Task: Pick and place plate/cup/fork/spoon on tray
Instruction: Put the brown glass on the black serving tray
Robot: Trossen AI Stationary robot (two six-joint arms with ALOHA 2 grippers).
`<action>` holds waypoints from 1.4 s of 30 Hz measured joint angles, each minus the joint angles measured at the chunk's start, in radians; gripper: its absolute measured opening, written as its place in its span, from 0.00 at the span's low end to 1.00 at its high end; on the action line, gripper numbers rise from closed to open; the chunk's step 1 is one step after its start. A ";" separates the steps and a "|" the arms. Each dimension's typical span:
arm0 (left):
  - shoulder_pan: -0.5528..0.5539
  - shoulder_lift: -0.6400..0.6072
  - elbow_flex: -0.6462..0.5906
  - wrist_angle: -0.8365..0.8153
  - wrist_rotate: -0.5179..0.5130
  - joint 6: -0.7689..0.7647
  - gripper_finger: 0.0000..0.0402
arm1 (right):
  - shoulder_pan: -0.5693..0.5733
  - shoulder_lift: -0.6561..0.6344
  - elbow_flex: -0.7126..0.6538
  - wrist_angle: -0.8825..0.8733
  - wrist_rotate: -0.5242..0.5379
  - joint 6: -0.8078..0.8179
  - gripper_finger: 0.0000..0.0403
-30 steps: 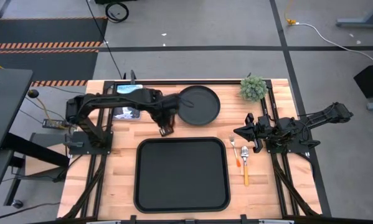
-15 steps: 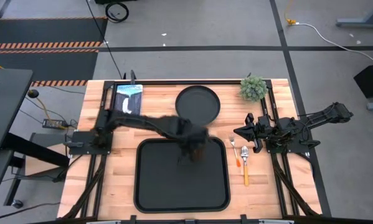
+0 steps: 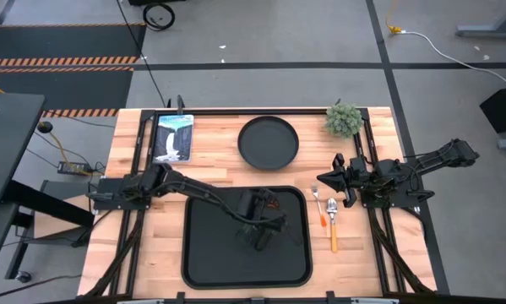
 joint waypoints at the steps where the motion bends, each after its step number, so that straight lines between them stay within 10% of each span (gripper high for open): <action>1: -0.004 0.000 0.000 0.008 -0.003 0.011 0.09 | 0.000 0.000 0.000 0.000 0.000 0.000 0.04; 21: -0.098 0.002 0.086 -0.077 -0.371 0.068 0.43 | 0.000 0.000 0.000 0.000 0.000 0.000 0.04; 42: 0.061 0.023 0.085 -0.136 -0.027 -0.311 0.43 | 0.000 0.000 0.000 0.000 0.000 0.000 0.04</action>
